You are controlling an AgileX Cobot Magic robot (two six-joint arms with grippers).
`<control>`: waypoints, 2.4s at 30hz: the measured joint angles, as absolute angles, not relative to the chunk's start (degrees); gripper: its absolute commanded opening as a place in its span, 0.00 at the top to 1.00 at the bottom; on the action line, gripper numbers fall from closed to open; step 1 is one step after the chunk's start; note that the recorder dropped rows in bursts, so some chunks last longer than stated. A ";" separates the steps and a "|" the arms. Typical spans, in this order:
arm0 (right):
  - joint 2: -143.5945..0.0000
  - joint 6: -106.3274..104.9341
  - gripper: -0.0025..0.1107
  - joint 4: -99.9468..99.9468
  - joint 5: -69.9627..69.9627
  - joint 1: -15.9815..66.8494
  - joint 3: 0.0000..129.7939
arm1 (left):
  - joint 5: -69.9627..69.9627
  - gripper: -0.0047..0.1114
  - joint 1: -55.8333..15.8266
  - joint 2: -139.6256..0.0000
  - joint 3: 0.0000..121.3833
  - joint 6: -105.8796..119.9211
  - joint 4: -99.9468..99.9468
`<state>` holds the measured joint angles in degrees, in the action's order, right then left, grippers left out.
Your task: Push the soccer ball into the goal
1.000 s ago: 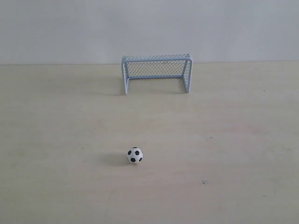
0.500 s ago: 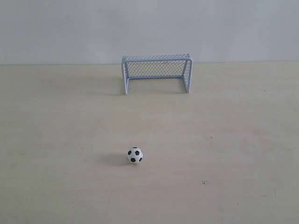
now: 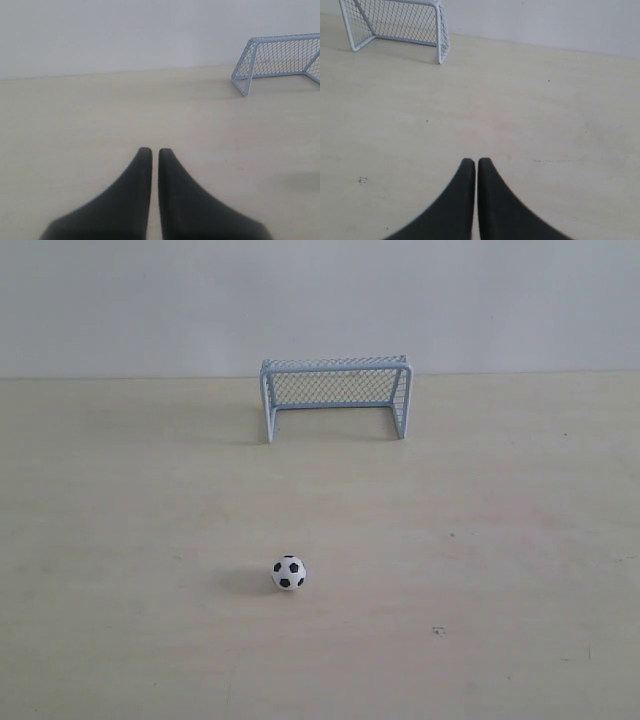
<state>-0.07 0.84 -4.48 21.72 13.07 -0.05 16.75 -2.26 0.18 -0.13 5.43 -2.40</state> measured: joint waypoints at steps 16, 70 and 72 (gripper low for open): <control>0.03 5.59 0.98 -1.59 21.73 13.07 17.15 | 16.75 0.92 -2.26 0.18 -0.13 5.43 -2.40; -87.11 -49.05 0.98 28.97 42.10 32.89 61.45 | 16.75 0.92 -2.26 0.18 -0.13 5.43 -2.40; -89.78 -49.01 0.98 28.15 41.79 35.37 63.16 | 16.75 0.92 -2.26 0.18 -0.13 5.43 -2.40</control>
